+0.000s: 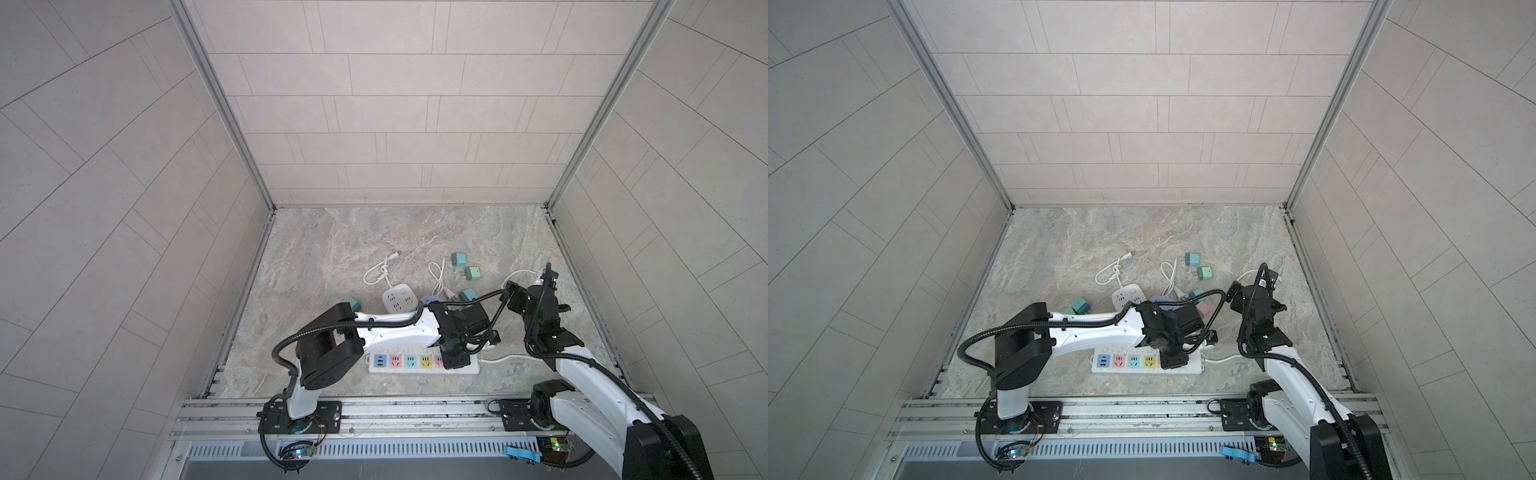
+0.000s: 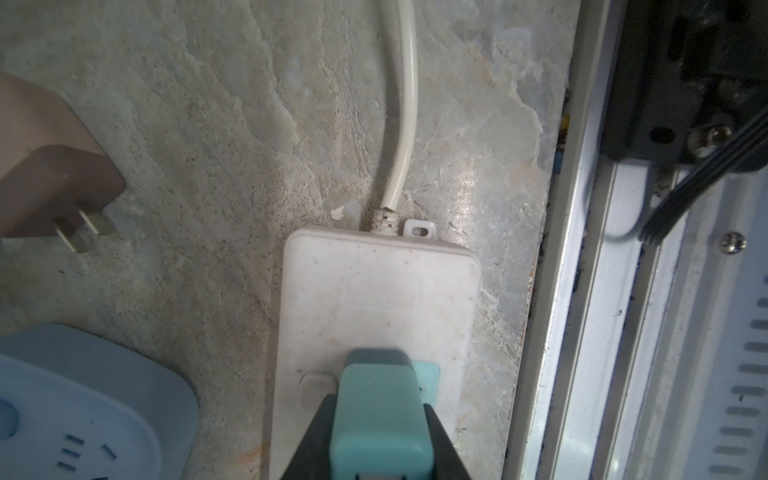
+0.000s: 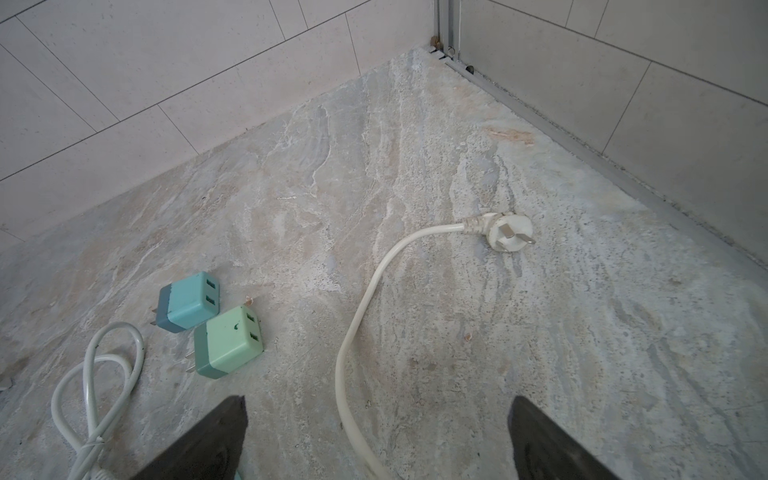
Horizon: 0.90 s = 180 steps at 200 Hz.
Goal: Insert the plug
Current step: 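Lower the teal adapter with the left gripper into a strip socket, then open the left gripper and lift it away from the power strip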
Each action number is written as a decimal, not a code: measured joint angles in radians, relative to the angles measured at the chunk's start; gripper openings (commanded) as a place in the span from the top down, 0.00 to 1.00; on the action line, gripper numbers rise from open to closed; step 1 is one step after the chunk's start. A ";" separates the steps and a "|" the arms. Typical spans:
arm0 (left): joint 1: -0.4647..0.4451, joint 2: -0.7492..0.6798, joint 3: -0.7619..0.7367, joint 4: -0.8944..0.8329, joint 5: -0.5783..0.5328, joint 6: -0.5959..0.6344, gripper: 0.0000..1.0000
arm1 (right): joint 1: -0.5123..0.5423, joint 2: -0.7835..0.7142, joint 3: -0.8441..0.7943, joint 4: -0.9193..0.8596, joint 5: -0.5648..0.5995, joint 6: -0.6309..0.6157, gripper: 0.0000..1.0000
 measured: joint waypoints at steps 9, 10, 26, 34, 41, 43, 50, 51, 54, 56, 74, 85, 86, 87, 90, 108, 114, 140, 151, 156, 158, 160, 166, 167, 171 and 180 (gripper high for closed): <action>0.000 -0.002 -0.004 0.004 0.001 0.000 1.00 | 0.000 0.005 0.000 0.000 0.000 0.000 0.01; 0.000 -0.002 -0.004 0.005 0.001 0.000 1.00 | 0.000 0.006 0.000 0.000 0.000 0.000 0.01; 0.000 -0.005 -0.008 0.009 0.002 0.002 0.81 | 0.000 0.018 0.000 -0.001 -0.001 0.000 0.01; 0.000 -0.006 -0.010 0.011 0.002 0.003 0.68 | 0.000 0.020 0.000 -0.001 -0.001 0.000 0.01; 0.000 -0.008 -0.013 0.015 0.001 0.003 0.59 | 0.000 0.019 0.000 -0.001 -0.001 0.000 0.01; 0.000 -0.008 -0.013 0.016 0.002 0.005 0.57 | 0.000 0.019 0.000 -0.001 -0.001 0.000 0.01; -0.001 -0.008 -0.019 0.024 -0.003 0.003 0.52 | 0.000 0.016 0.000 -0.002 -0.001 0.000 0.00; -0.002 -0.008 -0.020 0.025 -0.006 0.008 0.52 | 0.000 0.015 0.000 -0.002 0.000 0.000 0.00; -0.002 -0.006 -0.024 0.029 -0.009 0.003 0.50 | 0.000 0.013 0.000 -0.002 0.000 0.000 0.00; -0.003 -0.004 -0.027 0.032 -0.011 0.000 0.49 | 0.000 0.011 0.000 -0.002 0.000 0.000 0.00; -0.007 -0.004 -0.041 0.035 -0.042 0.003 0.42 | 0.000 -0.012 -0.002 -0.001 0.006 0.003 0.00; -0.007 -0.014 -0.041 0.032 -0.064 -0.002 0.39 | 0.000 -0.023 -0.003 0.000 0.013 0.004 0.00; -0.007 -0.015 -0.041 0.032 -0.064 -0.002 0.39 | 0.000 -0.023 -0.003 0.000 0.013 0.004 0.00; -0.007 -0.015 -0.041 0.032 -0.065 -0.003 0.38 | 0.000 -0.023 -0.003 0.000 0.014 0.005 0.00; -0.008 -0.018 -0.042 0.029 -0.071 -0.008 0.37 | 0.000 -0.024 -0.003 0.000 0.016 0.005 0.00; -0.008 -0.054 -0.048 0.018 -0.103 -0.024 0.34 | 0.000 -0.015 -0.003 0.000 0.019 0.007 0.00; -0.008 -0.079 -0.052 0.012 -0.114 -0.034 0.34 | 0.000 -0.010 -0.003 -0.001 0.019 0.007 0.00; -0.008 -0.225 -0.054 -0.008 -0.166 -0.090 0.31 | 0.000 0.006 -0.003 -0.005 0.020 0.008 0.00; -0.008 -0.293 -0.047 -0.014 -0.185 -0.121 0.30 | 0.000 0.006 -0.003 -0.005 0.021 0.009 0.00; -0.008 -0.329 -0.036 -0.021 -0.194 -0.140 0.30 | 0.000 0.005 -0.003 -0.006 0.022 0.010 0.00; -0.008 -0.338 -0.034 -0.021 -0.196 -0.145 0.29 | 0.000 0.005 -0.003 -0.006 0.022 0.010 0.00; -0.008 -0.353 -0.030 -0.021 -0.198 -0.151 0.29 | 0.000 0.005 -0.003 -0.007 0.022 0.010 0.00; -0.008 -0.389 -0.022 -0.014 -0.214 -0.168 0.28 | 0.000 0.003 -0.003 -0.007 0.022 0.011 0.00; -0.008 -0.394 -0.022 -0.013 -0.217 -0.171 0.27 | 0.000 0.003 -0.003 -0.007 0.022 0.011 0.00; -0.008 -0.424 -0.021 -0.003 -0.236 -0.184 0.25 | 0.000 0.002 -0.003 -0.007 0.022 0.011 0.00; -0.008 -0.486 -0.030 0.031 -0.290 -0.216 0.24 | 0.000 0.000 -0.003 -0.007 0.022 0.011 0.00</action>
